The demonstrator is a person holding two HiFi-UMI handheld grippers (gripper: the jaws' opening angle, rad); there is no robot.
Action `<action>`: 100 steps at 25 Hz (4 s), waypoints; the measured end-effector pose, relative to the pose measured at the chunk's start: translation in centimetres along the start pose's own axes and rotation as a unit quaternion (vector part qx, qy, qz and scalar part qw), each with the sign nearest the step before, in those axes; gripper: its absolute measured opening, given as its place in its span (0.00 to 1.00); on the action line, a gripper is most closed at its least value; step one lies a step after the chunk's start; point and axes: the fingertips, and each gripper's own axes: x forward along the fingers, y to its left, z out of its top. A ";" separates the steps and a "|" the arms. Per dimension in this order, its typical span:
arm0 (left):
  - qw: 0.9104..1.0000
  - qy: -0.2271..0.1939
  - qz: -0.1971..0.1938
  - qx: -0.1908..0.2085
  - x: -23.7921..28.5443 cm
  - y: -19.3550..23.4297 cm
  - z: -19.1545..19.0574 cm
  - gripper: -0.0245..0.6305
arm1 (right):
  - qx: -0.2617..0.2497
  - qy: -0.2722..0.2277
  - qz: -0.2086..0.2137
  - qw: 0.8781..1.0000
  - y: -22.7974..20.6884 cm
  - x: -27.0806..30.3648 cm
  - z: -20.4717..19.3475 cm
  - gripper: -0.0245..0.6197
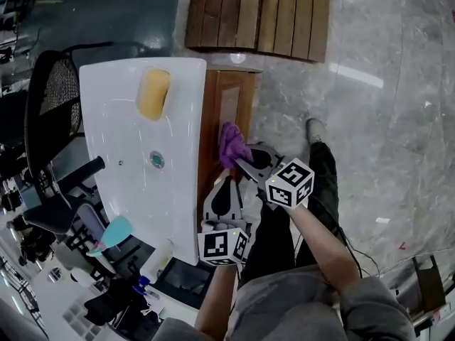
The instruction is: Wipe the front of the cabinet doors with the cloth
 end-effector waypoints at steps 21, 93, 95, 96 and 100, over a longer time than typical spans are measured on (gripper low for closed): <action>1.000 0.026 0.013 -0.011 0.2 1.7 -3.6 0.05 | 0.023 0.017 0.039 0.999 -0.2 4.1 -3.1 0.15; 0.996 0.087 -0.004 -0.026 5.3 2.0 -9.4 0.05 | 0.057 0.035 -0.067 0.995 -13.6 7.0 -9.9 0.15; 0.996 0.087 -0.004 -0.025 5.4 2.3 -9.6 0.05 | 0.060 0.037 -0.073 0.995 -14.3 7.1 -10.3 0.15; 0.996 0.088 -0.003 -0.026 5.5 2.4 -9.6 0.05 | 0.061 0.038 -0.076 0.994 -14.6 7.1 -10.4 0.15; 0.995 0.091 -0.003 -0.029 5.8 2.6 -9.9 0.05 | 0.070 0.041 -0.089 0.993 -15.8 7.2 -11.1 0.15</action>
